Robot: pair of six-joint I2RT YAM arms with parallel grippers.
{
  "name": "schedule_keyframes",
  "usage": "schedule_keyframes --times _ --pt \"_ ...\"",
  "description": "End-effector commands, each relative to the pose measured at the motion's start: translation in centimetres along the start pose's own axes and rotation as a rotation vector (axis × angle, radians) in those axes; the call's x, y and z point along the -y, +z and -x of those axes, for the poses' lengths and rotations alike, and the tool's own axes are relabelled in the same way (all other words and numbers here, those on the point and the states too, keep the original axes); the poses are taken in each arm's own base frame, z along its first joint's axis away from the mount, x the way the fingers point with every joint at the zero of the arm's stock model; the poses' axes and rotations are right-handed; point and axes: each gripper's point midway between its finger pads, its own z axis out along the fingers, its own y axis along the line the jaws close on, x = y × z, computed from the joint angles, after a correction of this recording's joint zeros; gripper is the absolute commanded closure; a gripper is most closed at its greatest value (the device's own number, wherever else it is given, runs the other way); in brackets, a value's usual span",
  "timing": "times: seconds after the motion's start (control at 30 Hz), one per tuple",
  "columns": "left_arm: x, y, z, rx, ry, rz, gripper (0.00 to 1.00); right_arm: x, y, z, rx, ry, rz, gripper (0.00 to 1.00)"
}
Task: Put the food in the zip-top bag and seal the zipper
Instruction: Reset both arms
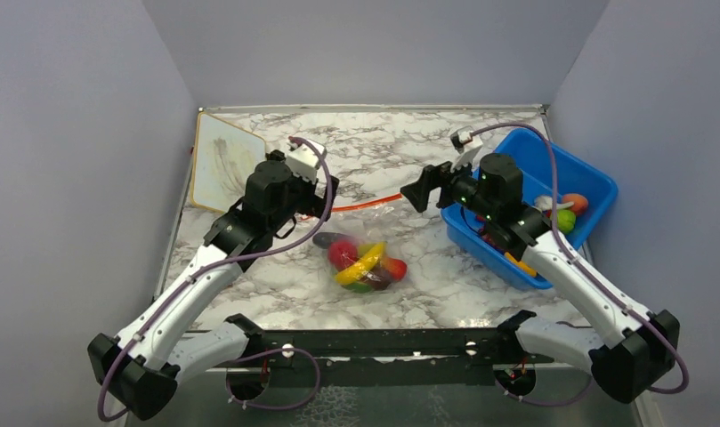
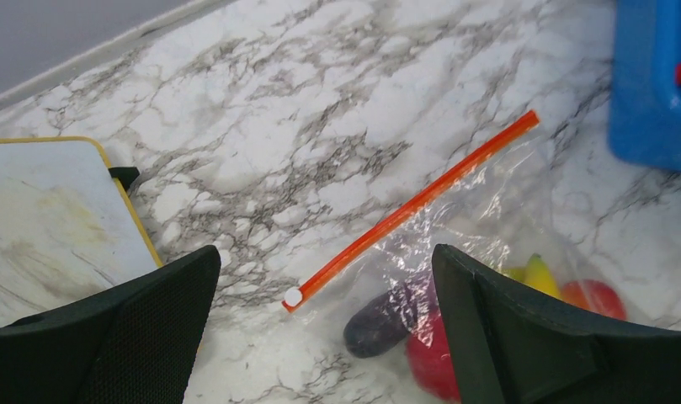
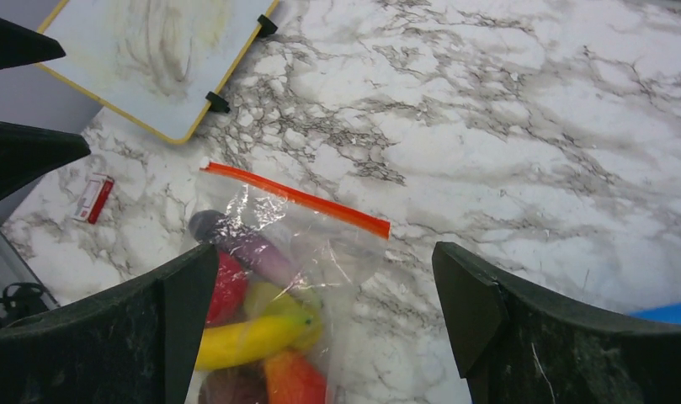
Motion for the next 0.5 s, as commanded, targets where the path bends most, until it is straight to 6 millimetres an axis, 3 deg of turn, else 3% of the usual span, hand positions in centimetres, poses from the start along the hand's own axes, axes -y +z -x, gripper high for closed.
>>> schedule_keyframes --times 0.0,0.2,0.47 --pt "-0.5 -2.4 4.1 0.232 -0.194 0.027 0.01 0.4 -3.4 0.0 -0.013 0.129 -0.097 0.0" --pt "-1.6 -4.0 4.3 0.307 -0.294 0.084 0.01 0.0 -6.6 0.6 0.023 0.2 -0.127 0.0" --pt "-0.8 -5.6 3.2 0.357 -0.246 0.027 0.01 1.6 -9.6 2.0 0.1 0.201 -0.25 0.0"
